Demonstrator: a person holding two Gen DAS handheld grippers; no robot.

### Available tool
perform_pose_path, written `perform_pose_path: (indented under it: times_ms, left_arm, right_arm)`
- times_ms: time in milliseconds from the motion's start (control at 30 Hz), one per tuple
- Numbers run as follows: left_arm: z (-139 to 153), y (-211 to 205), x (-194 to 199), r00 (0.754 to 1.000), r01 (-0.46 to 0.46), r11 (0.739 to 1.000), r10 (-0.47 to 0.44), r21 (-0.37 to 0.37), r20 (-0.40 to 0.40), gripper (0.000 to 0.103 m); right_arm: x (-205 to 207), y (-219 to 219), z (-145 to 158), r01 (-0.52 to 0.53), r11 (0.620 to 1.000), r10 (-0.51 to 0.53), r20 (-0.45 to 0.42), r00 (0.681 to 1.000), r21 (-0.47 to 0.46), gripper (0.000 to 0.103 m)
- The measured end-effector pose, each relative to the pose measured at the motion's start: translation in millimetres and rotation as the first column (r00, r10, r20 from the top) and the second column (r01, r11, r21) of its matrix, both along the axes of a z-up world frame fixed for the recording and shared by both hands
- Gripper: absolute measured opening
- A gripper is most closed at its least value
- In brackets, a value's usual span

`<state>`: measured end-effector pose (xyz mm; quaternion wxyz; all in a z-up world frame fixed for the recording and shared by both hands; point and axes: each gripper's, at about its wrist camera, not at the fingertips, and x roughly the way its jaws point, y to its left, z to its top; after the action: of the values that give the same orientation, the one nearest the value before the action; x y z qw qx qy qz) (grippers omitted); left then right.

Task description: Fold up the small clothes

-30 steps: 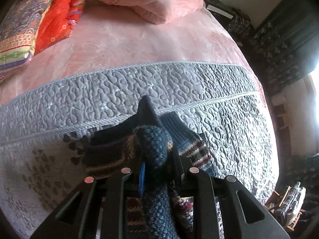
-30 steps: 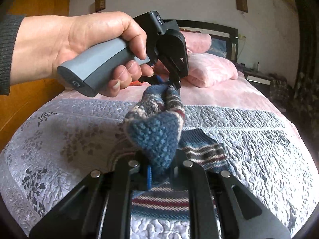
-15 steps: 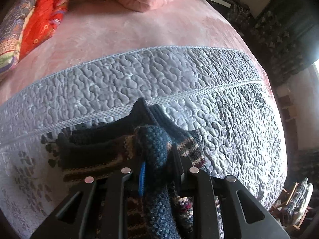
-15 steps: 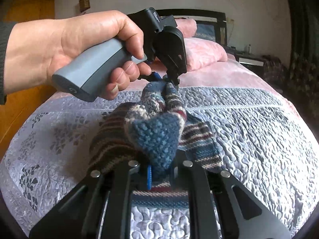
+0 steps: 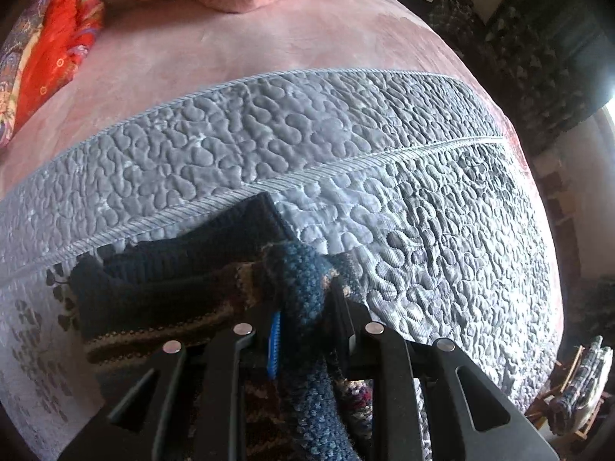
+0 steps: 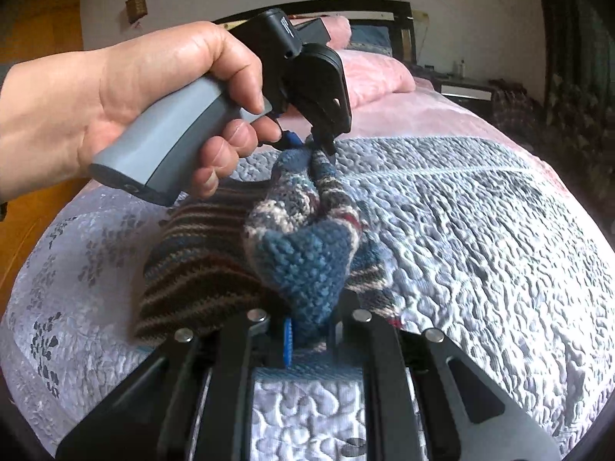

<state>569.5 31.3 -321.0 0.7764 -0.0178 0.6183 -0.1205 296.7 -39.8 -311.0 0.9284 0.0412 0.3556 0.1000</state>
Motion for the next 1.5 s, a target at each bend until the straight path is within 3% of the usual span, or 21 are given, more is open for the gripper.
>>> perform_pose_path:
  times_ms: [300,467,633,700,833,933,1067,1100,1200,1267,1400,1500]
  left_arm:
    - [-17,-18,-4,0.999,-0.008,1.0,0.008,0.029,0.032,0.022]
    - [-24,-29,-12,0.996,-0.009,0.997,0.002,0.08,0.089,0.022]
    - [-26,-27,-13,0.986,-0.039,0.998,0.029,0.054,0.166,0.028]
    - [-26,-24,-12,0.983,-0.042,0.999,0.036,0.029,0.18,0.028]
    - [-15,-12,-17,0.969,-0.034,0.999,0.042,-0.033,0.243,0.042]
    - [0,3,-21,0.96,-0.032,0.997,0.051,-0.072,0.277,0.047]
    - [18,28,-31,0.959,-0.012,0.991,0.049,-0.134,0.278,0.056]
    - [21,33,-35,0.96,-0.008,0.989,0.049,-0.147,0.276,0.056]
    - [28,61,-57,0.968,0.019,0.971,0.042,-0.24,0.248,0.056]
    - [29,84,-79,0.974,0.039,0.943,0.038,-0.331,0.221,0.056]
    - [11,121,-116,0.989,0.043,0.883,0.03,-0.467,0.147,0.056]
    - [-5,141,-130,0.994,0.004,0.841,0.057,-0.541,0.096,0.056]
  right_arm:
    - [3,-21,-24,-0.012,0.998,0.017,-0.077,0.997,0.069,0.011]
    - [8,-43,-43,-0.033,0.978,0.066,-0.153,0.986,0.206,0.011]
    - [16,-62,-63,-0.044,0.941,0.121,-0.211,0.97,0.335,0.014]
    - [19,-68,-69,-0.056,0.919,0.154,-0.222,0.963,0.391,0.019]
    - [31,-81,-81,-0.037,0.854,0.198,-0.26,0.945,0.518,0.03]
    - [38,-93,-87,-0.019,0.797,0.232,-0.277,0.932,0.604,0.038]
    - [51,-99,-92,-0.013,0.711,0.309,-0.296,0.904,0.703,0.069]
    - [57,-100,-94,-0.012,0.679,0.343,-0.303,0.889,0.734,0.069]
    - [83,-103,-99,-0.006,0.602,0.429,-0.317,0.846,0.799,0.069]
    - [103,-104,-101,0.003,0.564,0.474,-0.327,0.817,0.826,0.07]
    - [141,-97,-103,-0.008,0.544,0.555,-0.353,0.753,0.839,0.07]
    - [166,-89,-108,-0.008,0.555,0.581,-0.381,0.719,0.832,0.068]
